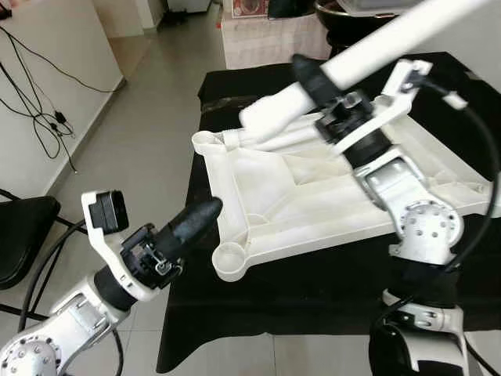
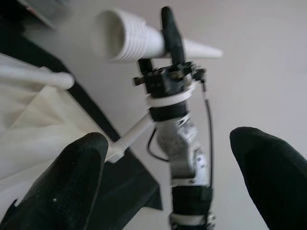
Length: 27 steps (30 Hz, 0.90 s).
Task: Building children table
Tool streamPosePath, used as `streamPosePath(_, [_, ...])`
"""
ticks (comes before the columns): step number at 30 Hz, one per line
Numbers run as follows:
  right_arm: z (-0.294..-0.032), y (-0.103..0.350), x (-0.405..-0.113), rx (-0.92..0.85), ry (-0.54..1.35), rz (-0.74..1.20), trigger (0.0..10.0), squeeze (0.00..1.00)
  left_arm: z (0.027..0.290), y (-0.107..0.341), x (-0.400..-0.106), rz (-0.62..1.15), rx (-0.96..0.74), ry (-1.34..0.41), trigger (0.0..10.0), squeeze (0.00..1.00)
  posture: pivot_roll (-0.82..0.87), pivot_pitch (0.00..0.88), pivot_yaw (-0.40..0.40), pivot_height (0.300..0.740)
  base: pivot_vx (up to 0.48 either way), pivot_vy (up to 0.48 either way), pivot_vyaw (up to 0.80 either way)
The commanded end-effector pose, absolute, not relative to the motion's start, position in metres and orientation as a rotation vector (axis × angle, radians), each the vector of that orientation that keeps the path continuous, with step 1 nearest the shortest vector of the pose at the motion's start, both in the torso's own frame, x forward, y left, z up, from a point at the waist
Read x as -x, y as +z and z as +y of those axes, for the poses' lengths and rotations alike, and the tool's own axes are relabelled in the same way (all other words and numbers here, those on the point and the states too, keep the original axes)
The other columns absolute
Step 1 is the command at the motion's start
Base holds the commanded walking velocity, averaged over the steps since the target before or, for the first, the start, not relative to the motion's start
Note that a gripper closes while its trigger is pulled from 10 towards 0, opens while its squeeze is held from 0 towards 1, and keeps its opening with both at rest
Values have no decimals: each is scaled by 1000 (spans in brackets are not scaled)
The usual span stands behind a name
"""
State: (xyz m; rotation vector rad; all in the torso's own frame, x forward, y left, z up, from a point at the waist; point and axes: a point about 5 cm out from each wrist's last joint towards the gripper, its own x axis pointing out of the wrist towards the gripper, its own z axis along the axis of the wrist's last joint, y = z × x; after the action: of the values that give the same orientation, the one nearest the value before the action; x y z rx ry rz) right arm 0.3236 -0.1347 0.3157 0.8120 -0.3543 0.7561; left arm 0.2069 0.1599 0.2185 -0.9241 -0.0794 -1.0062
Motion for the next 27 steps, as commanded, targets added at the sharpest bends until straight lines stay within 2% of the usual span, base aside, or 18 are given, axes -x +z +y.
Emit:
streamPosePath(1, [-138,319,-326,-756,714,-378,0,0,169,209,-208,-36,860,-899,10000,1000,-72,134,48,740,0,0,0])
streamPosePath(3, [-136,316,-326,-679,703,-370,0,0,173,200,-214,0,819,-788,10000,1000,-76,135,46,740,0,0,0])
streamPosePath(4, [-136,316,-326,-679,703,-370,0,0,173,200,-214,0,819,-788,10000,1000,-76,135,46,740,0,0,0])
streamPosePath(5, [-132,312,-326,-613,704,-360,0,0,175,194,-220,15,778,-701,10000,827,-76,139,46,740,0,0,0])
streamPosePath(6, [-126,306,-324,-540,714,-339,2902,0,175,188,-226,35,751,-621,10000,0,-76,140,46,740,0,0,0])
streamPosePath(8, [-122,302,-323,-495,723,-325,2902,0,175,185,-230,47,734,-573,10000,0,-76,140,46,740,0,0,0])
streamPosePath(9, [-117,297,-322,-460,734,-310,10000,0,175,184,-234,31,707,-508,10000,0,-78,140,44,740,0,0,0])
streamPosePath(11, [-113,292,-321,-424,743,-296,10000,0,174,181,-238,36,684,-443,10000,0,-84,142,42,740,0,0,0])
streamPosePath(13, [-106,281,-320,-351,753,-269,10000,0,172,174,-244,36,557,-312,10000,0,-86,142,41,740,0,0,0])
streamPosePath(17, [-101,268,-322,-285,741,-234,10000,0,165,167,-245,60,480,-255,10000,0,-87,141,43,740,0,0,0])
streamPosePath(18, [-98,261,-320,-256,748,-227,9412,0,161,166,-244,64,421,-238,10000,0,-86,142,44,740,0,0,0])
streamPosePath(19, [-97,257,-318,-243,759,-224,0,0,159,166,-242,60,379,-217,10000,0,-86,142,44,740,0,0,0])
streamPosePath(25, [-93,250,-312,-222,792,-222,0,0,163,167,-239,41,316,-150,10000,0,-78,144,47,740,0,0,0])
streamPosePath(26, [-90,249,-310,-204,814,-221,10000,0,164,167,-236,42,287,-138,10000,0,-76,146,49,740,0,0,0])
streamPosePath(27, [-90,249,-310,-204,814,-221,10000,0,164,167,-236,42,287,-138,10000,0,-76,146,49,740,0,0,0])
